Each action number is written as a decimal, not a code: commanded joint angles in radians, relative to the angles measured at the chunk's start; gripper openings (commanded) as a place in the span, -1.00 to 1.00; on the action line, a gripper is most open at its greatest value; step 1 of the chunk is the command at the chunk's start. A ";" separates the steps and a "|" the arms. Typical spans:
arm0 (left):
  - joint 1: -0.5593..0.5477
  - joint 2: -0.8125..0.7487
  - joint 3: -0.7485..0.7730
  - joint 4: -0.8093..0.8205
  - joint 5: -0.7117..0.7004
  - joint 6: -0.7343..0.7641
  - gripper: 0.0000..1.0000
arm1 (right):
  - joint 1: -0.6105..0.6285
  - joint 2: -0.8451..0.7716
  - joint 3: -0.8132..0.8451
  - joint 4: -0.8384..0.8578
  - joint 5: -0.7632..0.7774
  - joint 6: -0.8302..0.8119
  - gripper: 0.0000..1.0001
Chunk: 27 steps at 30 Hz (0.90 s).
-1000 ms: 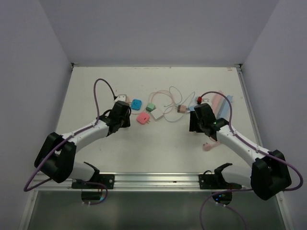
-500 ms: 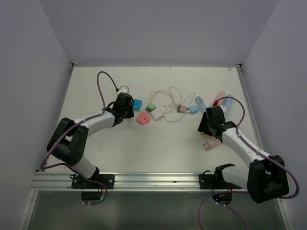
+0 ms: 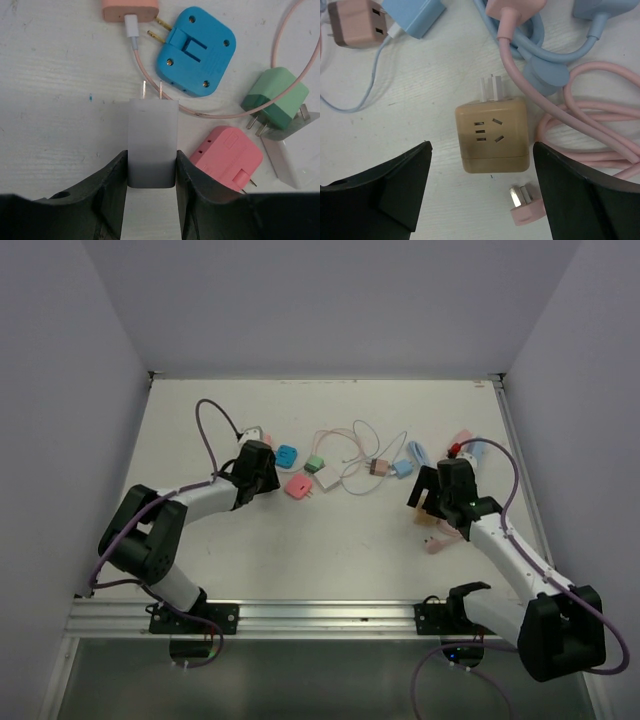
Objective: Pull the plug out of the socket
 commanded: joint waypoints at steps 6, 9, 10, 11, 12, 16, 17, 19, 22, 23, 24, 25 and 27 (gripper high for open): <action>0.025 -0.054 -0.104 0.064 0.027 -0.094 0.05 | -0.007 -0.114 0.111 -0.037 -0.128 -0.017 0.91; 0.029 -0.071 -0.116 0.068 0.033 -0.099 0.20 | -0.007 -0.169 0.176 -0.078 -0.146 -0.028 0.96; 0.031 -0.074 -0.119 0.074 0.048 -0.099 0.23 | -0.005 -0.184 0.190 -0.106 -0.148 -0.031 0.98; 0.031 -0.081 -0.119 0.074 0.057 -0.097 0.27 | -0.005 -0.207 0.206 -0.118 -0.151 -0.036 0.98; 0.031 -0.087 -0.118 0.071 0.066 -0.099 0.34 | -0.005 -0.219 0.235 -0.132 -0.153 -0.040 0.98; 0.031 -0.146 -0.113 0.047 0.097 -0.099 0.78 | -0.007 -0.270 0.301 -0.199 -0.163 -0.046 0.98; 0.031 -0.184 -0.108 0.036 0.094 -0.092 0.85 | -0.007 -0.281 0.312 -0.210 -0.162 -0.053 0.98; 0.031 -0.225 -0.087 -0.011 0.073 -0.083 0.99 | -0.008 -0.308 0.348 -0.247 -0.160 -0.059 0.98; 0.031 -0.320 -0.035 -0.134 0.037 -0.046 0.99 | -0.007 -0.344 0.402 -0.293 -0.122 -0.082 0.98; 0.031 -0.372 -0.016 -0.165 0.027 -0.025 0.99 | -0.007 -0.353 0.417 -0.307 -0.093 -0.094 0.98; 0.031 -0.402 0.000 -0.221 0.010 -0.011 0.99 | -0.007 -0.370 0.448 -0.319 -0.076 -0.102 0.98; 0.031 -0.431 0.040 -0.251 0.002 0.006 0.99 | -0.007 -0.381 0.465 -0.342 -0.062 -0.111 0.98; 0.031 -0.518 0.083 -0.333 -0.038 0.058 0.99 | -0.007 -0.401 0.511 -0.365 -0.026 -0.137 0.98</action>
